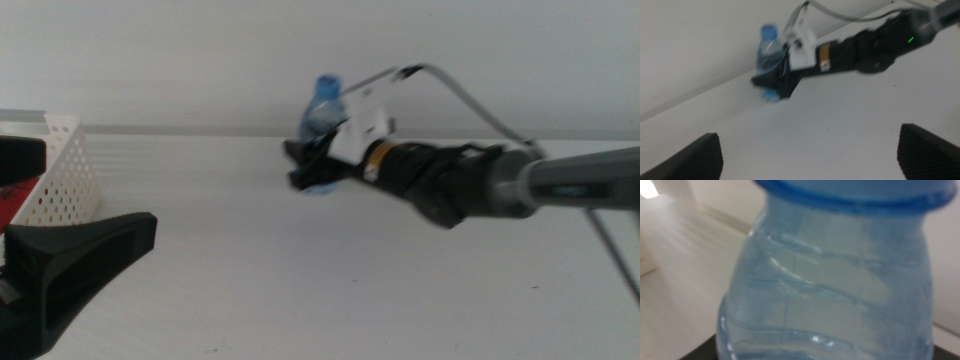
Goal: Use arms to grab the bottles and put them into the dustbin to the left of the table.
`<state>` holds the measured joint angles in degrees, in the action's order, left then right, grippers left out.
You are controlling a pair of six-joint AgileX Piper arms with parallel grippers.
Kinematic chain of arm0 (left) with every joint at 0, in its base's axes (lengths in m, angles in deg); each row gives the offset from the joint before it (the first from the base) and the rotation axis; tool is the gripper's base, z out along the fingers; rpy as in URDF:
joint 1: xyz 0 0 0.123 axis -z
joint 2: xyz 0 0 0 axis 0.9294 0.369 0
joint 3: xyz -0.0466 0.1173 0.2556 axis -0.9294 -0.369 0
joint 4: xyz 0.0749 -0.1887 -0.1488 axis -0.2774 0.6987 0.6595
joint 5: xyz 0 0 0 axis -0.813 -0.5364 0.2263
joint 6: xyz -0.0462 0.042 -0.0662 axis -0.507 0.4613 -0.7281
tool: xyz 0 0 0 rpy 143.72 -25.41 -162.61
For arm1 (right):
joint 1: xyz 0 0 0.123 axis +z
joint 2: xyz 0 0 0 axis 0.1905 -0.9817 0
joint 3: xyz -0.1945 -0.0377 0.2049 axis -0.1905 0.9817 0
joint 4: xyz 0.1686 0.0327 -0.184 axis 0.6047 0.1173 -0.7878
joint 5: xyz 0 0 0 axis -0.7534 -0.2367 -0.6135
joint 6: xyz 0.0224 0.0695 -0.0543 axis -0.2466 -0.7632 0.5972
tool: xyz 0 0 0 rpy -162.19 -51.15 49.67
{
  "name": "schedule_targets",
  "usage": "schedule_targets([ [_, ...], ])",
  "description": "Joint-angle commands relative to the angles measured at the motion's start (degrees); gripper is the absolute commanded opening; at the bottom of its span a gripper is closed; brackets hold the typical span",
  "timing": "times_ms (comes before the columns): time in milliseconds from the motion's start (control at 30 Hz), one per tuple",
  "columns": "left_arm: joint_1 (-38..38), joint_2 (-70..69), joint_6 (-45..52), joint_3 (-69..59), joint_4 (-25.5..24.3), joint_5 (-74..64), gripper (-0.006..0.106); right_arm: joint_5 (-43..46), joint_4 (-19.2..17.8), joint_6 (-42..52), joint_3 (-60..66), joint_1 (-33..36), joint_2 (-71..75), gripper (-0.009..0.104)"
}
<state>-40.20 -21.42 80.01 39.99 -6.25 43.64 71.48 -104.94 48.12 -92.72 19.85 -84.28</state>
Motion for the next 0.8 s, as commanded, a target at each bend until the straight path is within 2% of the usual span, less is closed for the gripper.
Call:
schedule_targets([
  [0,0.5,-0.2,-0.4,-0.2,0.2,1.0,0.094,7.4,-1.6,-1.6,-3.3,1.9,-2.5,-0.002],
  [233,0.5,-0.2,-0.4,-0.2,0.2,1.0,0.094,8.4,-2.7,-0.9,-8.3,5.2,-9.0,-0.002],
  [533,0.5,-0.2,-0.4,-0.2,0.2,1.0,0.094,7.0,-6.9,-0.9,-8.3,5.3,-10.0,-0.002],
  [767,0.5,-0.2,-0.4,-0.2,0.2,1.0,0.094,7.0,-8.2,-1.0,-8.3,5.7,-10.0,-0.002],
])
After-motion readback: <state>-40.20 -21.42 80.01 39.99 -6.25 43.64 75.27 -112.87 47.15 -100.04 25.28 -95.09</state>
